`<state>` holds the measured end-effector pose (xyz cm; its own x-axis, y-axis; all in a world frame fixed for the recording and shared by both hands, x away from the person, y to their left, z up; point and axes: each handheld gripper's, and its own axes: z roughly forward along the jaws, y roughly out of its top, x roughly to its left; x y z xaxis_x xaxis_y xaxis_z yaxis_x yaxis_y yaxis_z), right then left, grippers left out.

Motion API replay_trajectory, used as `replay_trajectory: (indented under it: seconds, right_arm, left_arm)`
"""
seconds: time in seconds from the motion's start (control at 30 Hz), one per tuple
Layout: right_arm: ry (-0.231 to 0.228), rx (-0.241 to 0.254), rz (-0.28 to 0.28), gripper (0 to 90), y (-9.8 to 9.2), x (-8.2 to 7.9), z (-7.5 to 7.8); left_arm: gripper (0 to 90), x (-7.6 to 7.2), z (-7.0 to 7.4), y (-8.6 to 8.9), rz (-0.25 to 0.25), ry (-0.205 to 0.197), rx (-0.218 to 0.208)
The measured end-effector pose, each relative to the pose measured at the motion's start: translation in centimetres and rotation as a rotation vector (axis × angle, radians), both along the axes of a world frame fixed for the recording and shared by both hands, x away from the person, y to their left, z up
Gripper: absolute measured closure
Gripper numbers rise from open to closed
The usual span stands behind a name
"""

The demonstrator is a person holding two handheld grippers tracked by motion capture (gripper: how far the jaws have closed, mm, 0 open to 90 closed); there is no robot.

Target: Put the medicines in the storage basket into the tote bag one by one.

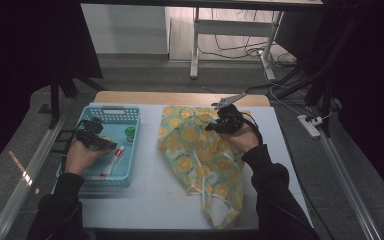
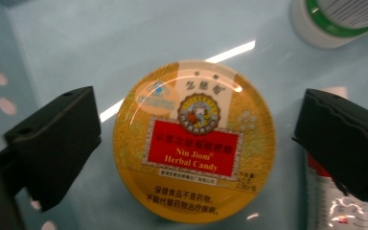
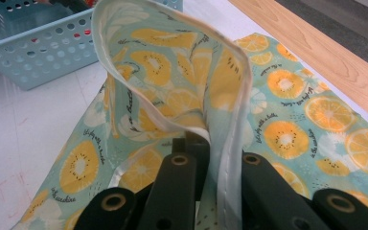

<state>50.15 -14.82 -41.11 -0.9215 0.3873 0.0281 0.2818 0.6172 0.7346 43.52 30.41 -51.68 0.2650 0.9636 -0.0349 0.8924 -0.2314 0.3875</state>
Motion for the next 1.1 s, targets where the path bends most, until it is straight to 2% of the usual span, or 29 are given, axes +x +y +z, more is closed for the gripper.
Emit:
replay_trajectory:
  seconds: [0.07,0.2,0.27,0.43,0.5,0.63,0.77,0.9,1.1]
  right_arm:
    - [0.002,0.0,-0.001,90.0,0.0,0.0,-0.1]
    - [0.002,0.002,-0.002,90.0,-0.1,0.0,-0.2]
    - [0.003,0.002,-0.004,90.0,-0.2,0.0,-0.2]
    - [0.003,0.006,-0.005,90.0,-0.2,0.0,-0.2]
    - [0.002,0.006,-0.004,90.0,-0.2,0.0,-0.2]
    - [-0.003,0.009,-0.005,90.0,-0.2,0.1,-0.1]
    - [-0.001,0.013,-0.006,90.0,-0.2,0.1,-0.1]
    - [-0.002,0.019,-0.005,90.0,-0.1,0.1,-0.2]
    - [-0.002,0.024,-0.007,90.0,-0.1,0.1,-0.1]
  left_arm:
    - [6.9,0.1,-0.2,-0.1,0.008,0.018,0.019]
    - [17.6,0.2,-0.6,-0.1,-0.003,0.053,0.025]
    - [20.1,0.2,-0.5,0.0,0.004,0.053,0.013]
    - [20.5,0.2,-0.4,-0.2,0.005,0.057,0.026]
    - [20.5,0.1,-0.2,-0.1,0.009,0.049,0.017]
    - [20.6,-0.1,0.3,0.3,0.017,0.03,-0.026]
    - [20.6,-0.5,1.2,0.7,0.011,-0.008,-0.065]
    - [20.6,-1.2,2.4,0.5,-0.02,-0.045,-0.116]
    - [20.6,-2.3,4.5,-0.8,-0.087,-0.104,-0.127]
